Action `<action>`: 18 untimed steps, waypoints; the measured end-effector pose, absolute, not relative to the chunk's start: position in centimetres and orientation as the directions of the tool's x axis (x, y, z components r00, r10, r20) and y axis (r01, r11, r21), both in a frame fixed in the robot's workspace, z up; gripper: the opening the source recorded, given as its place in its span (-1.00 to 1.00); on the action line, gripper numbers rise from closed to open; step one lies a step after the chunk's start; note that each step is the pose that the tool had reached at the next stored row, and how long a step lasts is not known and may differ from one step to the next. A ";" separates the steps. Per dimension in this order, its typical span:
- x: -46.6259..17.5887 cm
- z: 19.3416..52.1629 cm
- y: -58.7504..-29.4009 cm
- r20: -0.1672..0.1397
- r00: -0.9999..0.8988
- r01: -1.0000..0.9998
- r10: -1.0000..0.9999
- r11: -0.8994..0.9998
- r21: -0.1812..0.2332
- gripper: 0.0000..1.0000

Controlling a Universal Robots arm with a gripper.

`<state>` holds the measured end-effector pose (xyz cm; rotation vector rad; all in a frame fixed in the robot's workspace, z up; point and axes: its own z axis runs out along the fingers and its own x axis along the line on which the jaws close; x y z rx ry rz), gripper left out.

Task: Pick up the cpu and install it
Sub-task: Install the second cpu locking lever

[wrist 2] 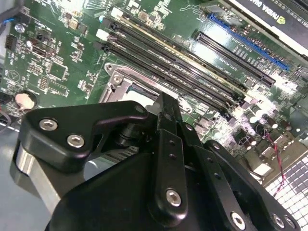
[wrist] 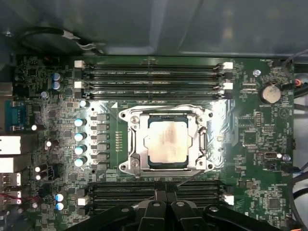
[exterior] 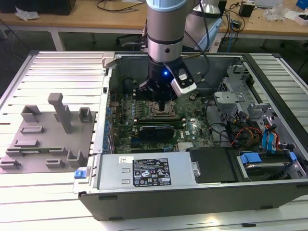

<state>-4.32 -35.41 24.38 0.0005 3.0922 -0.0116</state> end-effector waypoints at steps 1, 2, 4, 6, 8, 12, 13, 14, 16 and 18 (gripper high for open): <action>-4.4 24.3 -35.5 -0.049 -0.999 -0.003 -0.004 1.000 -0.007 -0.79; -4.5 24.2 -35.5 -0.049 -0.999 -0.006 -0.007 1.000 -0.007 -0.79; -4.7 24.0 -35.6 -0.049 -0.999 -0.013 -0.013 1.000 -0.007 -0.79; -4.9 23.9 -35.8 -0.049 -0.999 -0.019 -0.019 1.000 -0.007 -0.79; -5.1 23.9 -36.1 -0.049 -0.998 -0.024 -0.024 1.000 -0.007 -0.79; -5.7 23.4 -36.4 -0.049 -0.998 -0.032 -0.033 0.999 -0.008 -0.79; -5.8 23.2 -36.5 -0.049 -0.998 -0.034 -0.034 0.999 -0.008 -0.79; -5.8 23.2 -36.5 -0.049 -0.998 -0.034 -0.034 0.999 -0.008 -0.79; -5.8 23.2 -36.5 -0.049 -0.998 -0.034 -0.034 0.999 -0.007 -0.79; -5.8 23.1 -36.4 -0.050 -0.998 -0.034 -0.034 0.999 -0.007 -0.79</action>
